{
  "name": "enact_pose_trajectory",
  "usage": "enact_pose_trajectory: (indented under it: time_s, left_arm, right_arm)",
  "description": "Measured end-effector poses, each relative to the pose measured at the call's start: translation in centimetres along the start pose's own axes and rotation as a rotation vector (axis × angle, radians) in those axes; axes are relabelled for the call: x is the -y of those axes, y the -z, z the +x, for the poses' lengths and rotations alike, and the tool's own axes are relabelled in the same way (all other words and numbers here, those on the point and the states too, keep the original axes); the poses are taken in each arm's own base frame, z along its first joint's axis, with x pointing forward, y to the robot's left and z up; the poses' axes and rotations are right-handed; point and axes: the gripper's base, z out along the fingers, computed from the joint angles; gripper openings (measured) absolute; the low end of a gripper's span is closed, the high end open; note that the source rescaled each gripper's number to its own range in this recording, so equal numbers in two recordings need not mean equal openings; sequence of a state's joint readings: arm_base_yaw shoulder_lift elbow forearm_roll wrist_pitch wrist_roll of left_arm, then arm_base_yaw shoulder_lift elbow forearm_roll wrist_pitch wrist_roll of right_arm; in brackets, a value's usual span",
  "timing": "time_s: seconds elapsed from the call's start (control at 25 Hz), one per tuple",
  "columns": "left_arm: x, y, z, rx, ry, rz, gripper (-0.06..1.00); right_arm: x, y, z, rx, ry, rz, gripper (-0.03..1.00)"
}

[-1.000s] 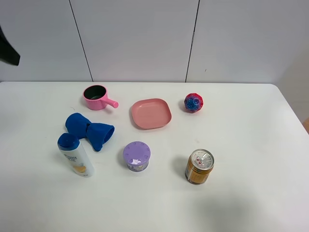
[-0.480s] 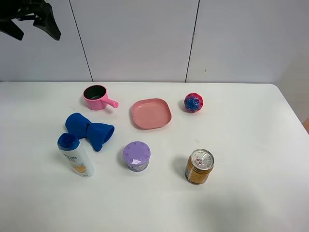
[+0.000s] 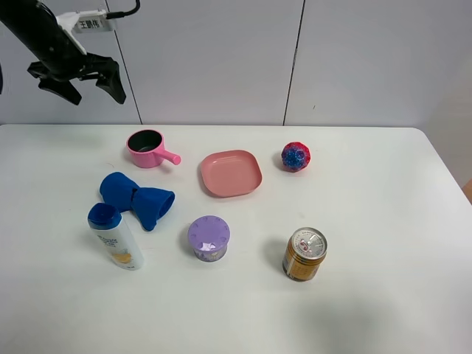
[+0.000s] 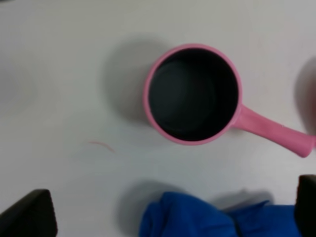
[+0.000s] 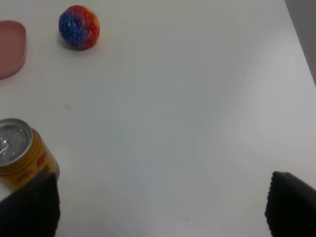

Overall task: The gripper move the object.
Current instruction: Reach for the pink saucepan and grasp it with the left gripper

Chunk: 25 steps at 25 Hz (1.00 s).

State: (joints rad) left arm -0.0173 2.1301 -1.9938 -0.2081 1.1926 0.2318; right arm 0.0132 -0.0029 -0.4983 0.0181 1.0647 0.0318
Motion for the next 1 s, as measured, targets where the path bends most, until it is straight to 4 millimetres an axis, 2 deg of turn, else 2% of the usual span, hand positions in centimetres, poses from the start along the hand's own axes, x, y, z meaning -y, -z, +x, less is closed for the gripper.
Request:
enact_pose_trajectory:
  time_s: [0.16,0.28,0.4,0.52,1.0]
  left_arm:
    - [1.4,-2.7,-0.1,-0.045,-0.030,0.021,0.99]
    - [3.8,-4.4,-0.1,-0.068,-0.111,0.036,0.99]
    - [6.0,-5.4,0.0,-0.099,-0.198,0.003,0.99]
    - [7.2,-6.1,0.1,-0.113,-0.259,-0.045,0.99]
    - [6.1,-7.4,-1.2,0.006,-0.353,-0.194,0.97]
  right_arm:
    - [0.0,0.0,0.0,0.000,0.000,0.000,1.00]
    - [0.0,0.0,0.0,0.000,0.000,0.000,1.00]
    - [0.0,0.0,0.0,0.000,0.000,0.000,1.00]
    - [0.0,0.0,0.0,0.000,0.000,0.000,1.00]
    - [0.0,0.0,0.0,0.000,0.000,0.000,1.00]
